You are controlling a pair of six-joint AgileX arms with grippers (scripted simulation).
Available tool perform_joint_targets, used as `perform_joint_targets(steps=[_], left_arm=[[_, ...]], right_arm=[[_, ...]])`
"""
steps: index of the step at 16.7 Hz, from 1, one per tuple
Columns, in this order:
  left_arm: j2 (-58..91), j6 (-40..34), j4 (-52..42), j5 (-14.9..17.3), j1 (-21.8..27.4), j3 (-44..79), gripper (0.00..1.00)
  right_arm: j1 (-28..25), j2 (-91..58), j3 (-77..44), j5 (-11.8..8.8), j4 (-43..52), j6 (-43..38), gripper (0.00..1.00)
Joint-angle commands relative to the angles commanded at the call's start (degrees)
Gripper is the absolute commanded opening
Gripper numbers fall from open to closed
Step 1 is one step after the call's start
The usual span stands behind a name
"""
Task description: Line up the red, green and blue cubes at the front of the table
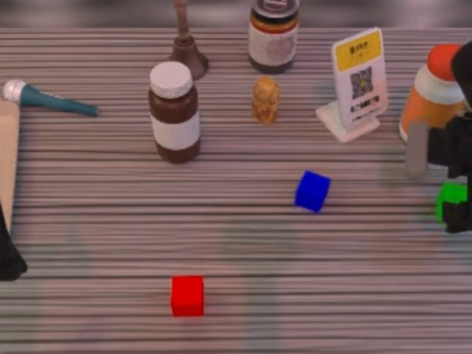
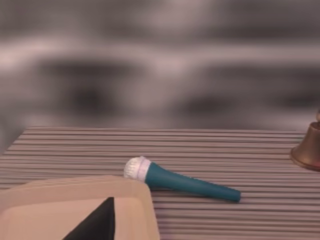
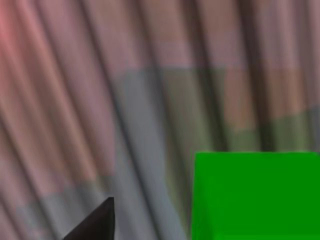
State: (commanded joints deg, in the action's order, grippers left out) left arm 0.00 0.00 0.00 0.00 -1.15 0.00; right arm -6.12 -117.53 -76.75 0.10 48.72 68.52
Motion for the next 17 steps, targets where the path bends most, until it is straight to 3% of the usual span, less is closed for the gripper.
perform_joint_targets(steps=[6,17], left_arm=[[0.0,0.0,0.0,0.0,0.0,0.0,1.00],[0.0,0.0,0.0,0.0,0.0,0.0,1.00]], right_arm=[[0.0,-1.3,1.6,0.0,-2.4,0.0,1.00],[0.0,-1.3,1.6,0.0,-2.4,0.0,0.17]])
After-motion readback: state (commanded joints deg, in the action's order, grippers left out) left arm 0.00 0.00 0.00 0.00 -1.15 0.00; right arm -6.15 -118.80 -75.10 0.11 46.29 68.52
